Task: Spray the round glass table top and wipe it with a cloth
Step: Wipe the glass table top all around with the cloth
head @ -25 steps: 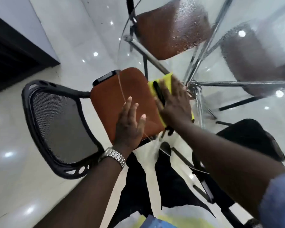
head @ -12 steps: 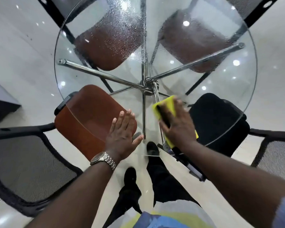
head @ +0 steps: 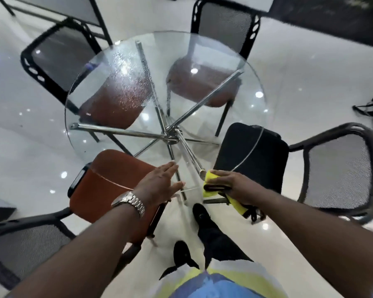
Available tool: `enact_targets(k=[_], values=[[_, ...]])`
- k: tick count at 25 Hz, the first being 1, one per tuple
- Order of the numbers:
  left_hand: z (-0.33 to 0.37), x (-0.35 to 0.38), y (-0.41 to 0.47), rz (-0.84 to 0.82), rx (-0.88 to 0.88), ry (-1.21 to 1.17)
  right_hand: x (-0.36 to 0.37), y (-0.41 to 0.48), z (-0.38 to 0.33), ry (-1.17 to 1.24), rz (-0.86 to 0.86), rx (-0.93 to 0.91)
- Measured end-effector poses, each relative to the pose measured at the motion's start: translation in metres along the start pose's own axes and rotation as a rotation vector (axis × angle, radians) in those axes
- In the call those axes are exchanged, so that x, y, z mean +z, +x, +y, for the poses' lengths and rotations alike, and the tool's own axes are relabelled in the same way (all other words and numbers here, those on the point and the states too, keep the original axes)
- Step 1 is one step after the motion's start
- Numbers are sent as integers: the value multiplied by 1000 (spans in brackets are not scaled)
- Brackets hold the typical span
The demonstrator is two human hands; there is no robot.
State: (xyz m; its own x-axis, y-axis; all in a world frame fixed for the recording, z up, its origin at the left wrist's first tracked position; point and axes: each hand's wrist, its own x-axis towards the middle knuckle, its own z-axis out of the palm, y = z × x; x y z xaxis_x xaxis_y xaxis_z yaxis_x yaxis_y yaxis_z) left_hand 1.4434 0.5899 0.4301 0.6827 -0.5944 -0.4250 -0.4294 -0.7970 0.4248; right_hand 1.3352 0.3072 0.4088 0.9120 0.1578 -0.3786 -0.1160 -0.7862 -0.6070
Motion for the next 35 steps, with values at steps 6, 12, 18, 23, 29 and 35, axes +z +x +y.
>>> enact_targets(k=[6,12,18,23,29,35], values=[[118,-84,-5,144,271,125,-113,-104,-16,260,442,142],[300,-137,15,245,517,220,-228,-237,36,375,871,202],[540,-111,32,302,672,290,-305,-445,136,425,1129,289],[671,-61,42,283,767,345,-344,-569,200,393,1216,338],[769,-30,102,312,816,291,-393,-593,286,370,1208,419],[833,-18,242,317,809,191,-487,-548,394,337,1135,465]])
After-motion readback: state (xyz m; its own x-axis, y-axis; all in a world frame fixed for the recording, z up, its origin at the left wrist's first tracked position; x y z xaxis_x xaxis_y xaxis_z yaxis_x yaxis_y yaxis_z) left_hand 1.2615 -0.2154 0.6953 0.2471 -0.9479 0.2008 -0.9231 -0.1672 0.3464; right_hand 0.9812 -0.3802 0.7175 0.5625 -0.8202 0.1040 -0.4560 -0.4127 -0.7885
